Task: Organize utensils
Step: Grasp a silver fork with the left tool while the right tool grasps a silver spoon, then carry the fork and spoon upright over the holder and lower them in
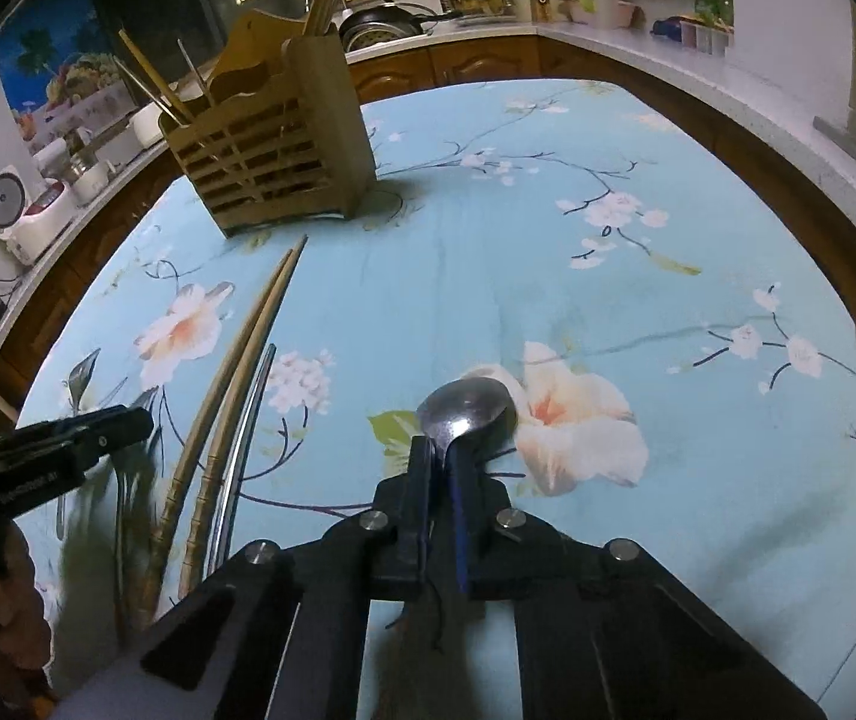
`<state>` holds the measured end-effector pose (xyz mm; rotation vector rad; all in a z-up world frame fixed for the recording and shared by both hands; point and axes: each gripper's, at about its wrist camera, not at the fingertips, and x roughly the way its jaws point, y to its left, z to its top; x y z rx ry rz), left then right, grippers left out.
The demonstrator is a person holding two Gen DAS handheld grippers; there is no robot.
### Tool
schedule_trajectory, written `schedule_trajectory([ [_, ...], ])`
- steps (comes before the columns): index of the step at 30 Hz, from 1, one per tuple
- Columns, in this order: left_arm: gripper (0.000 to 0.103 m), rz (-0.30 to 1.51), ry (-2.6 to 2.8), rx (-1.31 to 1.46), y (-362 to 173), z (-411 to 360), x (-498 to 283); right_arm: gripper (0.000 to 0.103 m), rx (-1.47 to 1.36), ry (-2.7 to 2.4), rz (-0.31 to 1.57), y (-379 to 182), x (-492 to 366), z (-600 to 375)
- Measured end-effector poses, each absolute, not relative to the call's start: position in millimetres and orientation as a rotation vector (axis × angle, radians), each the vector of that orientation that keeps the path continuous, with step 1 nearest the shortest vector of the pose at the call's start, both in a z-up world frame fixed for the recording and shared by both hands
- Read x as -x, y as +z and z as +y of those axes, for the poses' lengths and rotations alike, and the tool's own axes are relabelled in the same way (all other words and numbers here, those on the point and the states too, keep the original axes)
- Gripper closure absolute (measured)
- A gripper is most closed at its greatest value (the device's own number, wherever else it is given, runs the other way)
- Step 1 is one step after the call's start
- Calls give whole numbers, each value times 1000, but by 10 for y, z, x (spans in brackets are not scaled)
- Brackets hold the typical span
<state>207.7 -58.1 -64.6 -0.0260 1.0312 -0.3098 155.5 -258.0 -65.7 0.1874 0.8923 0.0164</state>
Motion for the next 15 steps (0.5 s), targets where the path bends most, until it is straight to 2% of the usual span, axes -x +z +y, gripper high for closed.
schedule_trajectory([
  [5,80,1016,-337,70,-567,-500,-2023,99,-207,42,869,-575,-1489,-2584],
  [15,82,923,-360,125,-166,-302,-1859,101,-239,71,787,-227,-1382,-2572],
])
